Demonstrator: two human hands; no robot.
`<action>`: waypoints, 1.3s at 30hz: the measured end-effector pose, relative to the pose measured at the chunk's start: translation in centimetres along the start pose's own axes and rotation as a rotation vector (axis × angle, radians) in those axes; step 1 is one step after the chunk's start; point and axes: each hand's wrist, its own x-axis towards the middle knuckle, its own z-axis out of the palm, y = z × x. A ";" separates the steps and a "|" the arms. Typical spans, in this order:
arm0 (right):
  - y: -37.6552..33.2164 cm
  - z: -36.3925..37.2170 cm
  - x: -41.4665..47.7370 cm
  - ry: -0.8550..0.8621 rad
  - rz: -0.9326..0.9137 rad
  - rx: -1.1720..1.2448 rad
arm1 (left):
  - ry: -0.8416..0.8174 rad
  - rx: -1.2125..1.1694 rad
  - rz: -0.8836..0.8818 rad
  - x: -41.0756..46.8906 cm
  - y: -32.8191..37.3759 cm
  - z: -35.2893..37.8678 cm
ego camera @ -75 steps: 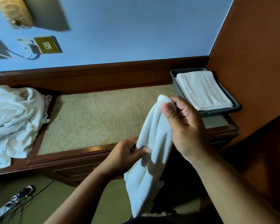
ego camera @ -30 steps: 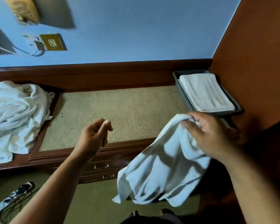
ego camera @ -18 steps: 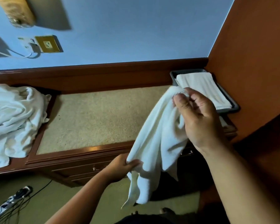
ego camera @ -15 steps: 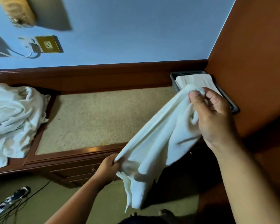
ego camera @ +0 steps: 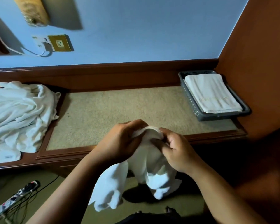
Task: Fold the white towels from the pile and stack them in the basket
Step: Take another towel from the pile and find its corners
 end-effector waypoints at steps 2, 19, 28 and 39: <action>-0.9 -0.3 -0.4 -0.003 -0.050 0.044 | 0.038 0.049 -0.095 -1.6 -2.6 1.1; 0.7 0.7 -1.7 -0.229 0.232 -0.196 | -0.144 -0.066 -0.172 -3.0 0.3 1.1; -1.2 -2.6 -1.2 0.129 0.061 0.093 | -0.243 -0.046 -0.245 -4.8 -4.2 3.6; 0.1 -5.6 -2.9 0.162 0.267 -0.242 | 0.107 -0.163 -0.362 -4.0 0.1 2.9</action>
